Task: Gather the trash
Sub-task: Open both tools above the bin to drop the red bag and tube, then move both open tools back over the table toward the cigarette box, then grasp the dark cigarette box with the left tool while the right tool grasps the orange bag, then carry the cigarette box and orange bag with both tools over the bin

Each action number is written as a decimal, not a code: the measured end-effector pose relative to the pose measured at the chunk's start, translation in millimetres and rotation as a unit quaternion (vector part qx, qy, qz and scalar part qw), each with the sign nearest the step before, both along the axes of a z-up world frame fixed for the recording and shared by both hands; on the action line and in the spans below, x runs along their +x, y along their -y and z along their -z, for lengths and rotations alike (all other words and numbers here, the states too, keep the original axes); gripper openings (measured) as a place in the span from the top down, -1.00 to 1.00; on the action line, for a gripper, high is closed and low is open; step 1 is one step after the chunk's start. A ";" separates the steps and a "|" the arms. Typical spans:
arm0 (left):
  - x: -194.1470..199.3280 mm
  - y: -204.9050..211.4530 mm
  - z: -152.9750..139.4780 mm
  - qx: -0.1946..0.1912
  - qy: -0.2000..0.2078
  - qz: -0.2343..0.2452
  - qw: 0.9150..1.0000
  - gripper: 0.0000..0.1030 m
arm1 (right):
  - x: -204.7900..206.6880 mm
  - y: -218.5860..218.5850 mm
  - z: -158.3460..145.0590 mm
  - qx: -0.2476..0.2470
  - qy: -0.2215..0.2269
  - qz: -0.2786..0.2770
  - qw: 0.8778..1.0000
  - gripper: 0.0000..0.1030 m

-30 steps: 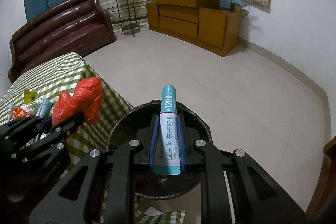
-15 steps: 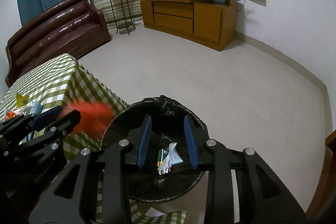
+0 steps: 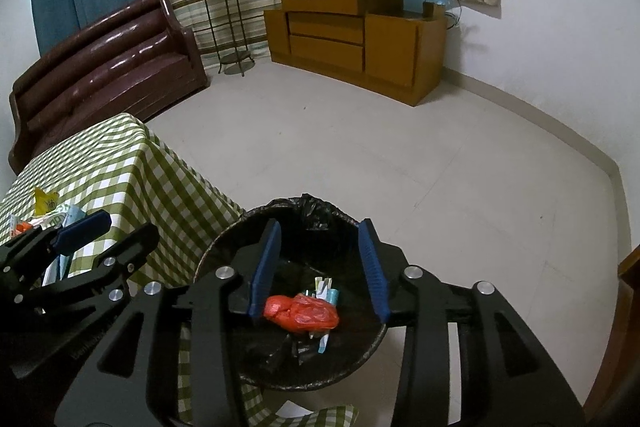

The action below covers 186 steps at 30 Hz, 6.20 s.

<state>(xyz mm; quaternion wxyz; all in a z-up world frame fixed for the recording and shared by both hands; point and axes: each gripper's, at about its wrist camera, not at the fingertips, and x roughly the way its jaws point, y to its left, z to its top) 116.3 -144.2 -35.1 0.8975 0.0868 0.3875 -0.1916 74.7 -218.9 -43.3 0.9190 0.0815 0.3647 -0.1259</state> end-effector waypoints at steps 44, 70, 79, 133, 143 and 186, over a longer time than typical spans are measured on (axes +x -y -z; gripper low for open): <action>-31.7 -87.8 -21.8 -0.004 0.013 -0.076 0.997 -0.14 | -13.2 -56.0 -19.3 -0.013 0.009 -0.060 0.998 0.16; -64.1 -173.4 1.2 -0.003 -0.028 -0.181 0.983 -0.40 | -26.2 -110.1 -17.5 -0.018 0.001 -0.125 0.992 0.05; -62.2 -179.9 10.3 -0.005 -0.038 -0.188 0.981 -0.52 | -26.8 -111.8 -14.6 -0.015 -0.005 -0.132 0.991 0.05; -86.9 -305.7 -23.6 -0.002 0.002 -0.239 0.971 -0.06 | -0.5 -214.7 -18.5 0.004 0.001 -0.235 0.972 -0.05; -75.3 -338.8 -16.4 0.004 0.001 -0.264 0.965 -0.06 | 25.1 -241.1 -11.5 -0.005 -0.021 -0.250 0.968 -0.06; -64.0 -204.3 -41.4 -0.036 0.039 -0.117 0.992 -0.06 | -17.0 -116.6 -37.8 -0.036 0.021 -0.125 0.991 0.32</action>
